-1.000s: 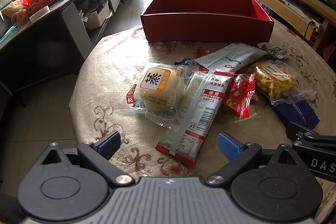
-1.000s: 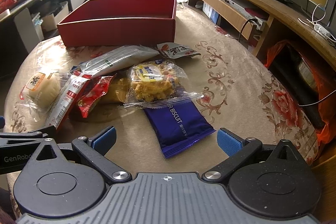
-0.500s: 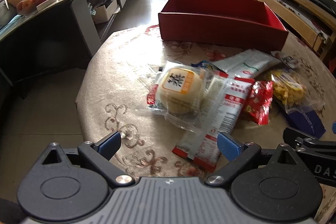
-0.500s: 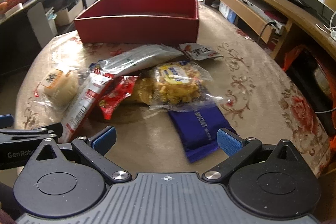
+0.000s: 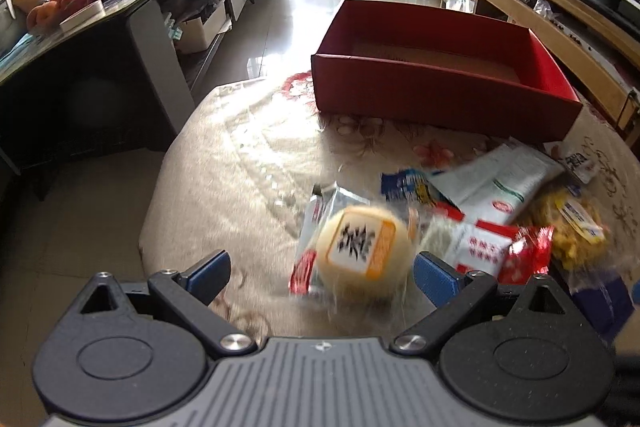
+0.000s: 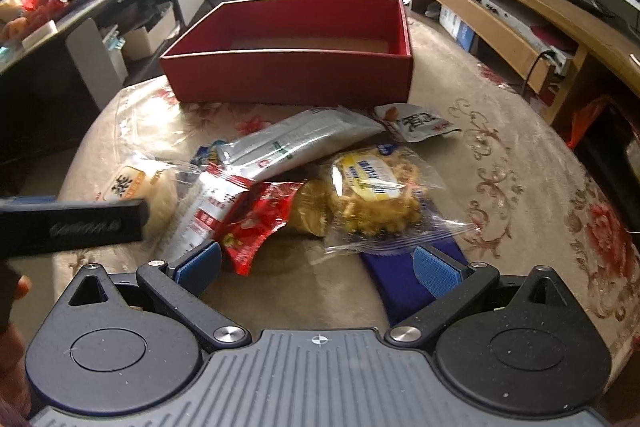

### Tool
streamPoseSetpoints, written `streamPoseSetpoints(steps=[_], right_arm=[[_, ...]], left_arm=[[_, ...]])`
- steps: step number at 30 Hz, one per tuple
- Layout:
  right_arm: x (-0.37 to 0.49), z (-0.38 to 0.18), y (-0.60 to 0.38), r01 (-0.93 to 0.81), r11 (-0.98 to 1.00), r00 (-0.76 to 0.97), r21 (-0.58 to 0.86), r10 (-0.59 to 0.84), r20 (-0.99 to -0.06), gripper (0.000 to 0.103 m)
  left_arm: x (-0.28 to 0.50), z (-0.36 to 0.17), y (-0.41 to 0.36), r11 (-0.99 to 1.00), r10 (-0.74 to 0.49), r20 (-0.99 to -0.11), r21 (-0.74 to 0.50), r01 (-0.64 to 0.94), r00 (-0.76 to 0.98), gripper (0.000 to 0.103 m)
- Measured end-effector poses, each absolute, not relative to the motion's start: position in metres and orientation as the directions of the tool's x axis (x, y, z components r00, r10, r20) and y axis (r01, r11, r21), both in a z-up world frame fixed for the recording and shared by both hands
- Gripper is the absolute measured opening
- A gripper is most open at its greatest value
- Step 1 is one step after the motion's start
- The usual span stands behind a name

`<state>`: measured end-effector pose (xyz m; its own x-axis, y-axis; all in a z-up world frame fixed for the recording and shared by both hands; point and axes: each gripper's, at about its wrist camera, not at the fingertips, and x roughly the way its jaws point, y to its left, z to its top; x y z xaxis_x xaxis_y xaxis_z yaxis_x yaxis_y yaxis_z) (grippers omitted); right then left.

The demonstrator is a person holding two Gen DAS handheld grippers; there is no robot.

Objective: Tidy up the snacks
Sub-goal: 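Grasp the round bun pack with the left tool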

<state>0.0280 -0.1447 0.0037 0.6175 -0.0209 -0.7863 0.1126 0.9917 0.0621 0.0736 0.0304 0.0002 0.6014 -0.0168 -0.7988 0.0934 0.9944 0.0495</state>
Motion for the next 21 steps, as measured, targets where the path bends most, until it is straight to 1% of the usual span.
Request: streamPoseSetpoints(steps=[5, 7, 8, 9, 11, 14, 18, 21], right_arm=[[0.03, 0.003, -0.141, 0.091, 0.992, 0.605, 0.085, 0.013, -0.796, 0.103], [0.03, 0.002, -0.141, 0.086, 0.991, 0.6, 0.098, 0.027, -0.8, 0.103], [0.03, 0.003, -0.14, 0.083, 0.991, 0.598, 0.106, 0.036, -0.801, 0.103], [0.03, 0.002, -0.139, 0.078, 0.991, 0.596, 0.111, 0.043, -0.802, 0.103], [0.03, 0.003, -0.138, 0.065, 0.99, 0.591, 0.123, 0.061, -0.805, 0.102], [0.028, 0.003, -0.136, 0.045, 0.988, 0.587, 0.149, 0.094, -0.804, 0.101], [0.025, 0.001, -0.13, 0.03, 0.989, 0.579, 0.144, 0.1, -0.809, 0.099], [0.024, 0.004, -0.128, 0.032, 0.983, 0.577, 0.181, 0.13, -0.807, 0.099]], left_arm=[[0.092, -0.011, 0.025, 0.992, -0.02, -0.823, 0.055, 0.115, 0.568, 0.096], [0.096, -0.016, 0.025, 0.992, -0.019, -0.838, 0.052, 0.113, 0.545, 0.093], [0.098, -0.019, 0.025, 0.993, -0.026, -0.846, 0.04, 0.113, 0.532, 0.084], [0.098, -0.021, 0.026, 0.993, -0.041, -0.855, 0.023, 0.116, 0.517, 0.07], [0.099, -0.024, 0.03, 0.994, -0.066, -0.872, -0.014, 0.11, 0.485, 0.058], [0.096, -0.024, 0.037, 0.995, -0.082, -0.878, -0.045, 0.091, 0.471, 0.055], [0.086, -0.022, 0.049, 0.993, -0.114, -0.884, -0.085, 0.082, 0.453, 0.054], [0.079, -0.021, 0.059, 0.991, -0.136, -0.892, -0.118, 0.068, 0.432, 0.054]])
